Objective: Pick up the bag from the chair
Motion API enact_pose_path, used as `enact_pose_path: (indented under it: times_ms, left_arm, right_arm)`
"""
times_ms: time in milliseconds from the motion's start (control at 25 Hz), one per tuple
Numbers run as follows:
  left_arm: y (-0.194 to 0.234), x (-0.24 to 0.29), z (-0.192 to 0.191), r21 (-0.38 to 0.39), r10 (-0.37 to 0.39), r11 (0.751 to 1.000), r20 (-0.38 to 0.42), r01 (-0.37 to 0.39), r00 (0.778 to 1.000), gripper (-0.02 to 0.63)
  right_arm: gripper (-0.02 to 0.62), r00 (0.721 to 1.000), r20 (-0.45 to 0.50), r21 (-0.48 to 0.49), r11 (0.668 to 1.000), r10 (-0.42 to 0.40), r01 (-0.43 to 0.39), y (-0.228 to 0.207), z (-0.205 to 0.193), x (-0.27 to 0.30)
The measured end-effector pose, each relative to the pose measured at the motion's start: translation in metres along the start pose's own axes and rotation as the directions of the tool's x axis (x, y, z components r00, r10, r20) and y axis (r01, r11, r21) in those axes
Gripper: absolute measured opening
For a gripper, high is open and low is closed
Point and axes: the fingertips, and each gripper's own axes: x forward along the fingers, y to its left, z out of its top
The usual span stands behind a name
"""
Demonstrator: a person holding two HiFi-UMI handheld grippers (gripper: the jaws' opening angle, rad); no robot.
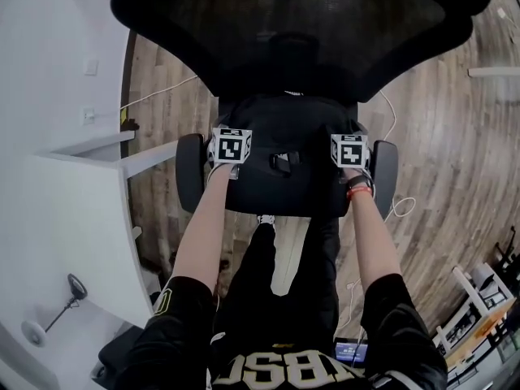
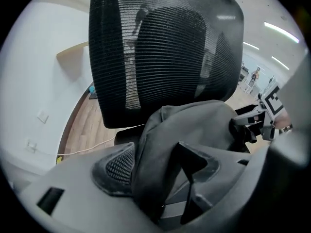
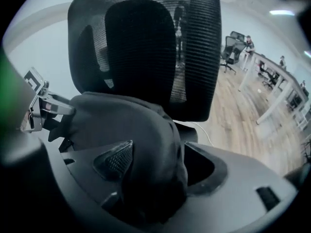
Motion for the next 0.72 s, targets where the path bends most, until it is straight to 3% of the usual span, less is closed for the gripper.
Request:
enact_pose_path:
  times_ms: [240, 480, 560, 720]
  left_arm:
    - [0.000, 0.010, -0.003, -0.012, 0.016, 1.000, -0.029, -0.016, 0.999, 0.257]
    - [-0.014, 0.006, -0.007, -0.031, 0.005, 0.999, -0.035, -0.006, 0.999, 0.106]
    - [-0.022, 0.002, -0.008, -0.040, 0.010, 0.999, -0.030, -0.011, 0.999, 0.068]
    - [-0.028, -0.012, -0.009, -0.067, 0.007, 0.998, -0.027, -0.009, 1.000, 0.060]
  right_arm:
    - [0.240, 0.999, -0.046, 0.046, 0.999, 0.015, -0.013, -0.002, -0.017, 0.010]
    - [0.078, 0.998, -0.028, 0.055, 0.997, 0.061, -0.060, 0.011, -0.017, 0.009]
    - [0.063, 0.998, -0.028, 0.067, 0.996, 0.057, -0.055, 0.013, -0.016, 0.001]
    - [0.060, 0.998, -0.010, 0.105, 0.993, 0.062, -0.060, 0.017, -0.014, -0.012]
